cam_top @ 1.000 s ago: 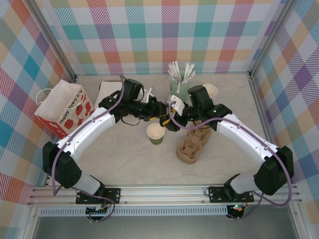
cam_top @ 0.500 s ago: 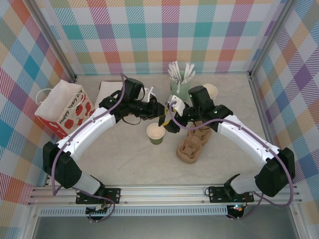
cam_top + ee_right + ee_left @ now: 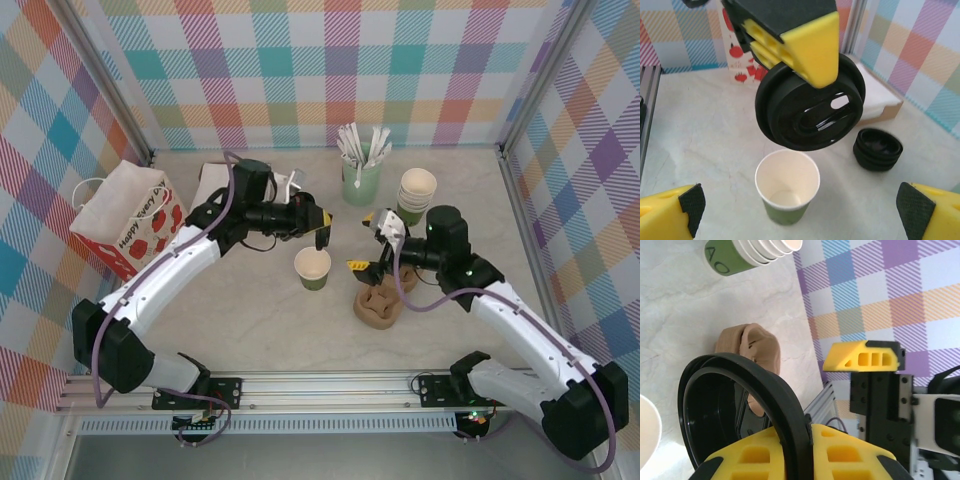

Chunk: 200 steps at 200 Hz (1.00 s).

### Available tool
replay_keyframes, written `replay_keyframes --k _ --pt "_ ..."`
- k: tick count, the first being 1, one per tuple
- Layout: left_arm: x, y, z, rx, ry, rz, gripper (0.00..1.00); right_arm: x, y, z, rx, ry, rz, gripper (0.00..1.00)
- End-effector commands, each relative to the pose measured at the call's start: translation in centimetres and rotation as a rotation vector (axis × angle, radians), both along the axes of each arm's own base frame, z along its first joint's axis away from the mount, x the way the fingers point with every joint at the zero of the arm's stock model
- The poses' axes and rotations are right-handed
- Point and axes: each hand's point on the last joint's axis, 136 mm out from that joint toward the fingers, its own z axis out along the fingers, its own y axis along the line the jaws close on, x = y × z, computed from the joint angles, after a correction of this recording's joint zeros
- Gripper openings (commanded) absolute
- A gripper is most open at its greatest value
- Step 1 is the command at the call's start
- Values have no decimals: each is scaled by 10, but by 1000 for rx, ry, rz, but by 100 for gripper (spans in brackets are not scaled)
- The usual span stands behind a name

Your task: Pack the takeout coffee

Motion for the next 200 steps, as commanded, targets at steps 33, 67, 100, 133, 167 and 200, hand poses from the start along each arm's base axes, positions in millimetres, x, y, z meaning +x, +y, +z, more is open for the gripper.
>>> replay_keyframes --k 33,67,100,133,167,200 --pt "-16 -4 53 -185 -24 -58 8 6 19 58 171 -227 94 100" --pt "-17 -5 56 -198 -22 -57 8 14 32 68 179 -243 134 100" --pt "-16 -7 58 -209 -21 -62 7 24 43 71 182 -249 152 100" --pt "-18 -7 59 -209 -23 -68 7 27 49 72 182 -238 187 100" --pt "-18 -7 60 -211 -28 -70 6 23 52 64 166 -205 225 94" --pt "-19 -8 64 -218 -34 -84 6 19 54 59 151 -180 251 88"
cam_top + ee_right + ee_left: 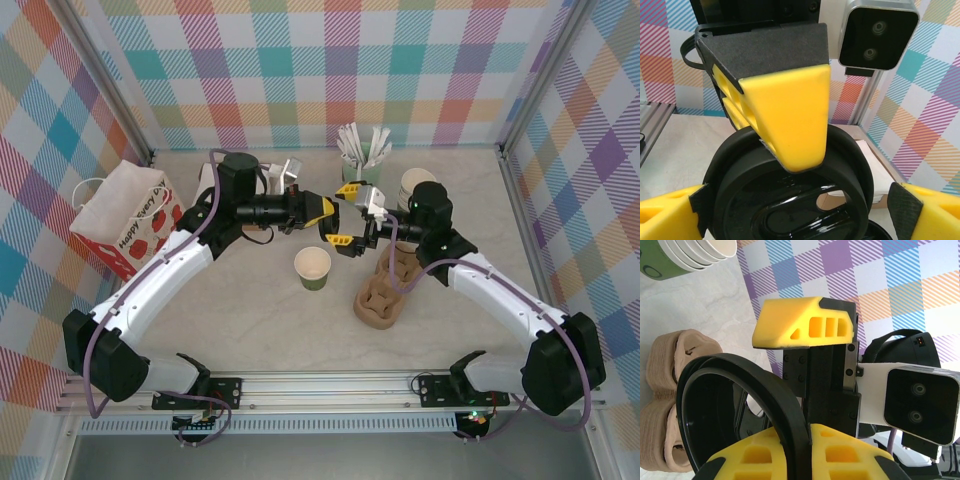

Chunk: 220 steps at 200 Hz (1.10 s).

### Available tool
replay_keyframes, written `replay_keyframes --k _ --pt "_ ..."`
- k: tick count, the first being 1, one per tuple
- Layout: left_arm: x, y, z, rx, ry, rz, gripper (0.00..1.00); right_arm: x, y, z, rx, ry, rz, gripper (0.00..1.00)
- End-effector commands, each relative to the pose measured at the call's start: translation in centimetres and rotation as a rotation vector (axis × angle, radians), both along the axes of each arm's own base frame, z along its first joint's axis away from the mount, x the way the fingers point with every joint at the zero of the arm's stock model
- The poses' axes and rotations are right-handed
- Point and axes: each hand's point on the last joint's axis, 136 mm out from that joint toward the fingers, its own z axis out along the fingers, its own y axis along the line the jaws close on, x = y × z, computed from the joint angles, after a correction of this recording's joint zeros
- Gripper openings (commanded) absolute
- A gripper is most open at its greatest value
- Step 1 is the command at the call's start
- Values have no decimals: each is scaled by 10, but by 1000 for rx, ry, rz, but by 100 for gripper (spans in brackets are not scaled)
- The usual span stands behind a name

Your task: Pack the takeout coffee

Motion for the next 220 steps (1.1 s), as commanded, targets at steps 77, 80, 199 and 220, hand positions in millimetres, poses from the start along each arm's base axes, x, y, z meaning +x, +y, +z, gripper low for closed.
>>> replay_keyframes --k 77,80,199,220 --pt "-7 -1 22 -49 -49 -34 5 -15 7 -2 -9 36 103 81" --pt "-6 -1 23 -50 -51 -33 5 -15 6 -2 -9 39 102 81" --pt "-4 1 18 -31 -55 -16 14 -13 7 -15 -43 128 87 72" --pt "-3 3 12 -8 -50 3 25 -11 5 -18 -60 144 66 72"
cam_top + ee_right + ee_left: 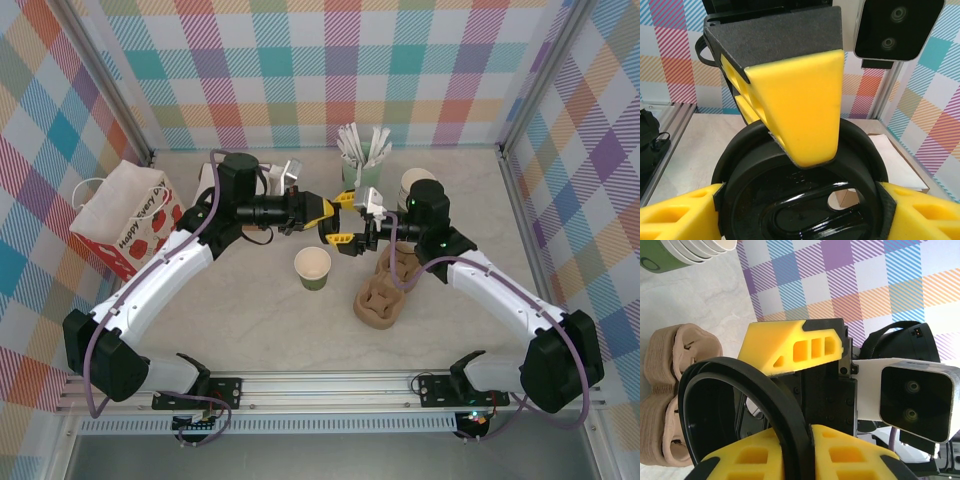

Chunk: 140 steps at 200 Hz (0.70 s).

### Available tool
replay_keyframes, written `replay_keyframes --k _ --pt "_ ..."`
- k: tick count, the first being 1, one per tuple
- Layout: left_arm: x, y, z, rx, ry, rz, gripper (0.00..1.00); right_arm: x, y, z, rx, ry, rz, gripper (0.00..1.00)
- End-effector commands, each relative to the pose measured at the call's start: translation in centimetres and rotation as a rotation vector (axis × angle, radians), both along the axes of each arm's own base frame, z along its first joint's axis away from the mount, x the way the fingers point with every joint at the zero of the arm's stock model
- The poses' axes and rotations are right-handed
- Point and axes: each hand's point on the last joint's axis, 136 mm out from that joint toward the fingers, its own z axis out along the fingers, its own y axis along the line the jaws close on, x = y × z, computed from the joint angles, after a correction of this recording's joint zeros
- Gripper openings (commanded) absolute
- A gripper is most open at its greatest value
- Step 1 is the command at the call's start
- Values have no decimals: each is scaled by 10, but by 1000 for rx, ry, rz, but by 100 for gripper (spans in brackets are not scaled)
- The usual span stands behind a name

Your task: Pack the takeout coffee

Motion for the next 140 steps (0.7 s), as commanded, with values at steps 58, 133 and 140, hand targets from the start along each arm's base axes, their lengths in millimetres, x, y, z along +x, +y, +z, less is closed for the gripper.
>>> replay_keyframes --k 58,133,140 --pt "-3 22 -13 127 -46 75 49 -2 -7 -28 -163 170 -44 72" --pt "-1 141 -82 634 -59 464 66 8 -21 -67 -420 441 -200 73" --pt "-3 153 -88 687 -62 503 67 10 -22 -69 -448 454 -223 73"
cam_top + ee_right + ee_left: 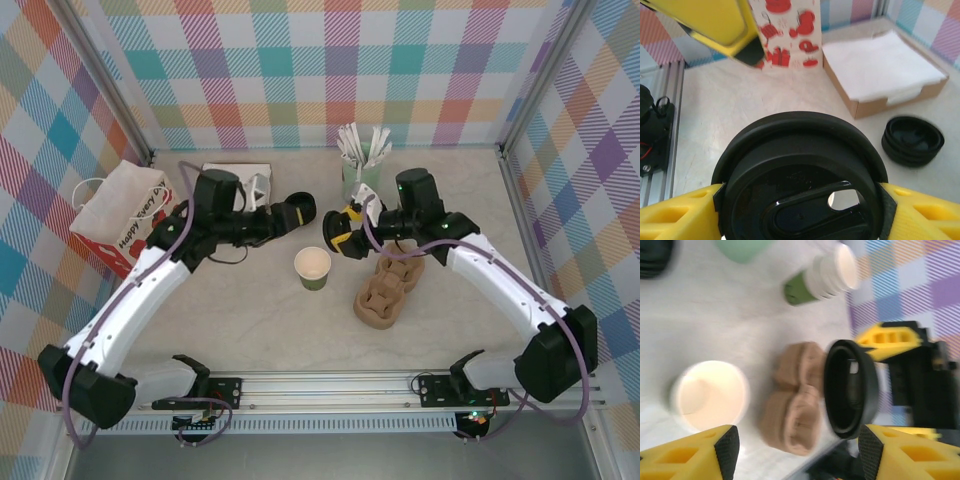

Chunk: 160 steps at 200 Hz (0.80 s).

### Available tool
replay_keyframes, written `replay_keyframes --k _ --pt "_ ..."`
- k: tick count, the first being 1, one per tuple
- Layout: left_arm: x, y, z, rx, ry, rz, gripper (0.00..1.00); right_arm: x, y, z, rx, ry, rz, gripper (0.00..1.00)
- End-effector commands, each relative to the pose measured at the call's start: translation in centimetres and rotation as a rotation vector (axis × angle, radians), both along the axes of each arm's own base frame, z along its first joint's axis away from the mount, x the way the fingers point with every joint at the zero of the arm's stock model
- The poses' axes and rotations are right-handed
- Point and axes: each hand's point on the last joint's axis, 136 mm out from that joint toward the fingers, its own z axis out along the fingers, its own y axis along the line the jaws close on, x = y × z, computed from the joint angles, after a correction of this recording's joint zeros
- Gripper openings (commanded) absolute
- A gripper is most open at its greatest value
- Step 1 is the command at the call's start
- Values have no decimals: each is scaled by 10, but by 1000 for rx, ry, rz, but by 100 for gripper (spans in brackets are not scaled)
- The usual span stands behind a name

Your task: Pack the takeout coffee

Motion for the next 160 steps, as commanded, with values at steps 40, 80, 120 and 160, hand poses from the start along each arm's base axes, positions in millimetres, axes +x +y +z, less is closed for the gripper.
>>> replay_keyframes --k 40,80,120,160 --pt "-18 109 -70 461 9 331 70 6 4 -45 -370 170 -136 73" --pt "-29 137 -106 555 44 429 72 8 22 -66 -582 162 -144 74" --pt "-38 153 -124 585 51 498 74 10 33 -88 -755 124 -119 74" --pt "-44 162 -138 606 63 536 78 10 44 -103 -819 105 -79 75"
